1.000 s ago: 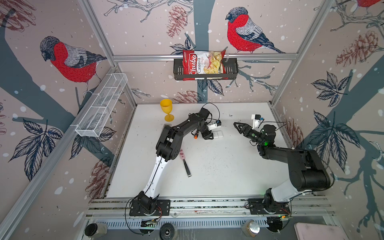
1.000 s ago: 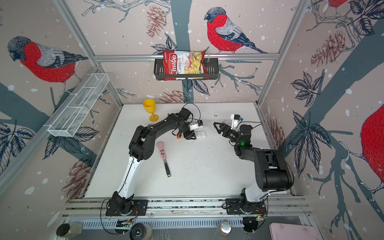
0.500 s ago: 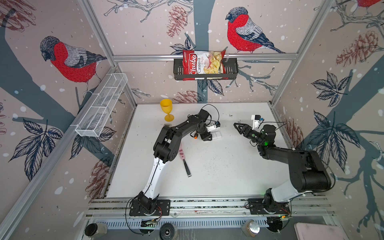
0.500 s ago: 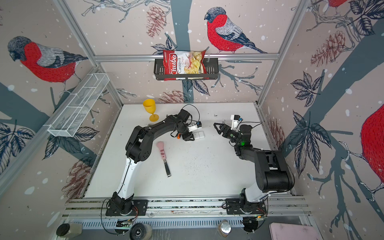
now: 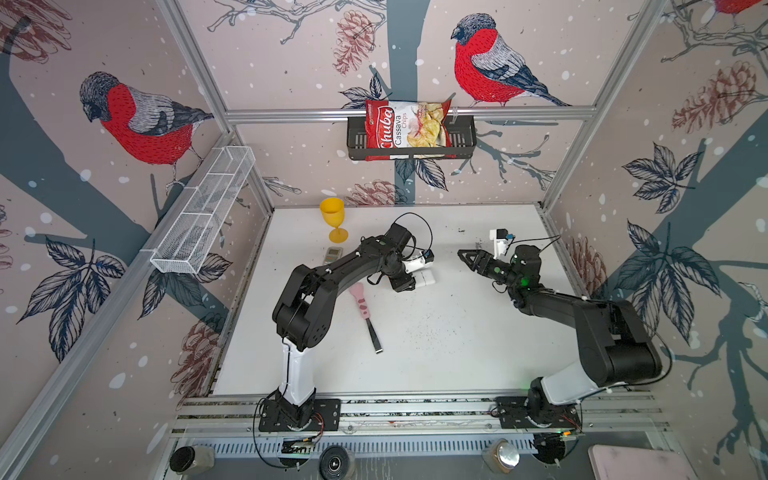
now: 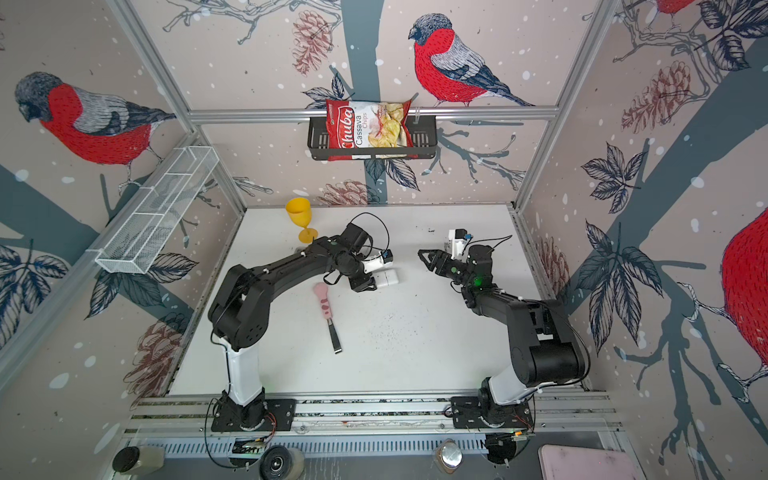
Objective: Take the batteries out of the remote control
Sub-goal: 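Reach the right gripper to the remote's battery cover end and grasp it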
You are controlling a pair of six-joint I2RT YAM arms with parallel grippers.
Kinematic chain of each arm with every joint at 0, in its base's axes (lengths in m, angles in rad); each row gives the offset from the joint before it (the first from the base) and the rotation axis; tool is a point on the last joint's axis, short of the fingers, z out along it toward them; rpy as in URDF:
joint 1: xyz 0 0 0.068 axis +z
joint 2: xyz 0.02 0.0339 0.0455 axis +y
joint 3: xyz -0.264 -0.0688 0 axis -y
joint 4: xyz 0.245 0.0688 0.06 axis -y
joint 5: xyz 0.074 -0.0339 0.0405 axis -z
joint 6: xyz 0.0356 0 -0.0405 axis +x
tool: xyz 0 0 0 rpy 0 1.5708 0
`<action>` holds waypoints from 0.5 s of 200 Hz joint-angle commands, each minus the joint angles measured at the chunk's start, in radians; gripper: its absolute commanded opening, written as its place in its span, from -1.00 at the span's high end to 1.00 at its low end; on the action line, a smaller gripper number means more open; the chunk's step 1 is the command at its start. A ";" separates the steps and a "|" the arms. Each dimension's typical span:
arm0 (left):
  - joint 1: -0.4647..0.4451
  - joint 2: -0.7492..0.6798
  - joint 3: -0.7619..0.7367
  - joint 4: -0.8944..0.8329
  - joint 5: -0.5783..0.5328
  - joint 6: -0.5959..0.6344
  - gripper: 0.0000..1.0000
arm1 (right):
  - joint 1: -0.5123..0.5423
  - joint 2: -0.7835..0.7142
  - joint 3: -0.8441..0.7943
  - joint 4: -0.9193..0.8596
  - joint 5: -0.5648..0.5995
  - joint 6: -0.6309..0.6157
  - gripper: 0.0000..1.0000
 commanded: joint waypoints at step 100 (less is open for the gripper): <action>-0.009 -0.213 -0.170 0.213 -0.063 -0.049 0.35 | 0.257 0.104 0.287 -0.499 0.127 -0.263 -0.42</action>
